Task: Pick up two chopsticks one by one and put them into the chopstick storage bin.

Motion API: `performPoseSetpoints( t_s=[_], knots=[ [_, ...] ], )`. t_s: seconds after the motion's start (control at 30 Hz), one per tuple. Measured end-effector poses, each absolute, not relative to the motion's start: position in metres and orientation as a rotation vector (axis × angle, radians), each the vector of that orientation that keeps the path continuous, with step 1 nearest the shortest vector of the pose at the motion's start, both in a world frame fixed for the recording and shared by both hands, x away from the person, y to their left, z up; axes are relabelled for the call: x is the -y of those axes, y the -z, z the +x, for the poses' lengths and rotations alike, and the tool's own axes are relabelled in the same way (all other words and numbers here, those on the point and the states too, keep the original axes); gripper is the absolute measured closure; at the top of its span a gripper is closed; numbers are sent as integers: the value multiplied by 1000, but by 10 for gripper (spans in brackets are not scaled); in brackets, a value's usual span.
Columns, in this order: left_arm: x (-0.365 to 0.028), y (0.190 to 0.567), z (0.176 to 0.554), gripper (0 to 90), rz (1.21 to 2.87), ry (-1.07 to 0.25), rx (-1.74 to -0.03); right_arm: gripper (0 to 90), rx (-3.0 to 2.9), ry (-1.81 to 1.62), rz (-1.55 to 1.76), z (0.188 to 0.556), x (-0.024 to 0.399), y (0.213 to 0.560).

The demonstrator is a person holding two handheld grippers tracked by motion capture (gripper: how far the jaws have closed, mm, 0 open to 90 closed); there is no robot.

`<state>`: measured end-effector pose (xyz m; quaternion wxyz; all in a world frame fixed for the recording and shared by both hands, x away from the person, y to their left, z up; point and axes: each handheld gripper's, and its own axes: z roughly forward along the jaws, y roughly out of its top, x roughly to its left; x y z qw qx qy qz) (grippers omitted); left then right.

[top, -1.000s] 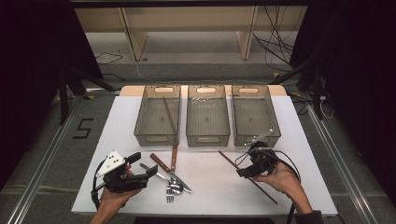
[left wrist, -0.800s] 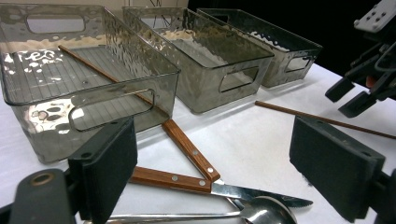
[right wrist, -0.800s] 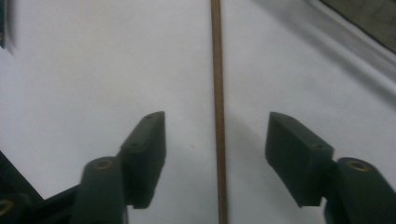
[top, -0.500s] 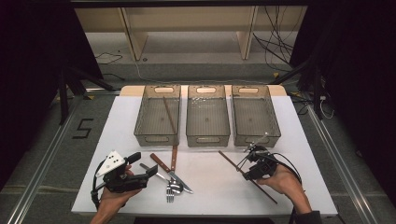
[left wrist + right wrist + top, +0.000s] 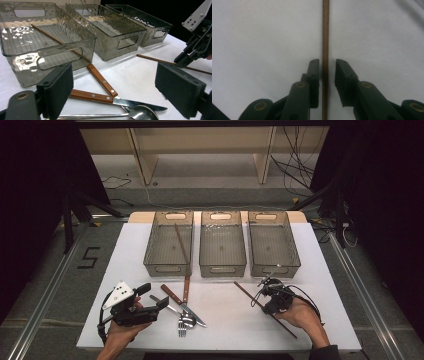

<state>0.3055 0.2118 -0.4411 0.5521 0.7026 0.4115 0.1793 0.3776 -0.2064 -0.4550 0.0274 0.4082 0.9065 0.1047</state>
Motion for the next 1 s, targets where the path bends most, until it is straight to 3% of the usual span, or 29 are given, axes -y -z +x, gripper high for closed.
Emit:
performPoseSetpoints(
  t_s=[0.43, 1.0],
  knots=[
    [-211, 441, 305, 144, 1662, -426, -973, 840, -2811, -260, 1199, 377, 199, 455],
    [-212, 441, 306, 144, 1661, -428, -972, 857, -2850, -244, 1132, 374, 193, 451]
  ],
)
